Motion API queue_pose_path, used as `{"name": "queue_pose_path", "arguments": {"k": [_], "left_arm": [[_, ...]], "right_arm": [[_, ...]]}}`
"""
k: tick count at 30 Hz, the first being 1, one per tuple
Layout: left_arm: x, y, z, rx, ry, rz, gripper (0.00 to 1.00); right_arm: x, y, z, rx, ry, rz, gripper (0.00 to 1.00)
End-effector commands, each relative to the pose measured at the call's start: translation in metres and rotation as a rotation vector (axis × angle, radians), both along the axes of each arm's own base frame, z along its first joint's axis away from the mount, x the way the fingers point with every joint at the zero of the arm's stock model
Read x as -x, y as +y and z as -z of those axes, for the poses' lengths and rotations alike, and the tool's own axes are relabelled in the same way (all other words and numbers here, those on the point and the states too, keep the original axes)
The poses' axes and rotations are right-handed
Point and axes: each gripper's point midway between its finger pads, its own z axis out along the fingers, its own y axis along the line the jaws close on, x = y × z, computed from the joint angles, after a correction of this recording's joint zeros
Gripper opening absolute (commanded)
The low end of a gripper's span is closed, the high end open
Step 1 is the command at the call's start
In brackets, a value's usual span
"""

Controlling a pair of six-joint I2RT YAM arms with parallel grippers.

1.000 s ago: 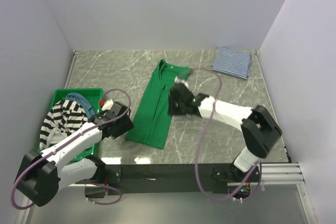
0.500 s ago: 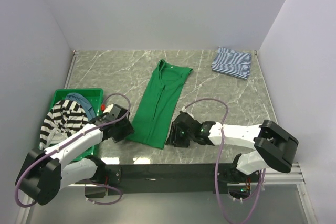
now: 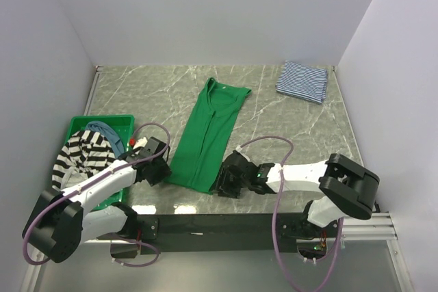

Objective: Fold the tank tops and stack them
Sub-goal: Fold the tank top

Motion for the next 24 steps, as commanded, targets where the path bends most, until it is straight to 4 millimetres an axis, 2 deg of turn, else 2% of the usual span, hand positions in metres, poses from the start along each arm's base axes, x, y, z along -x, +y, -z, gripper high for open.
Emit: {"name": "queue_pose_path", "arguments": {"k": [1,9,13,17,18,19,24], "left_arm": [[0.001,0.004,0.007,-0.011,0.004,-0.012,0.45],[0.003,0.003,0.014,-0.008,0.009,0.003,0.37],[0.001,-0.001,0.012,0.007,-0.003,0.025,0.29],[0.001,-0.010,0.009,0.051,-0.010,0.063,0.16],[0.002,-0.015,0.008,0.073,-0.012,0.077,0.05],[0.004,-0.017,0.007,0.084,-0.009,0.081,0.00],[0.020,-0.040,-0.002,0.124,-0.014,0.126,0.01]], "right_arm": [[-0.001,0.010,-0.001,-0.023,0.011,0.021,0.49],[-0.002,0.012,0.009,0.009,0.023,0.011,0.46],[-0.005,0.011,0.012,0.042,0.005,0.003,0.36],[-0.006,-0.001,0.014,0.102,-0.021,-0.027,0.25],[-0.008,-0.005,0.015,0.122,-0.034,-0.028,0.22],[-0.009,-0.006,0.011,0.126,-0.048,-0.038,0.19],[-0.005,-0.033,0.011,0.197,-0.073,-0.099,0.08]]}}
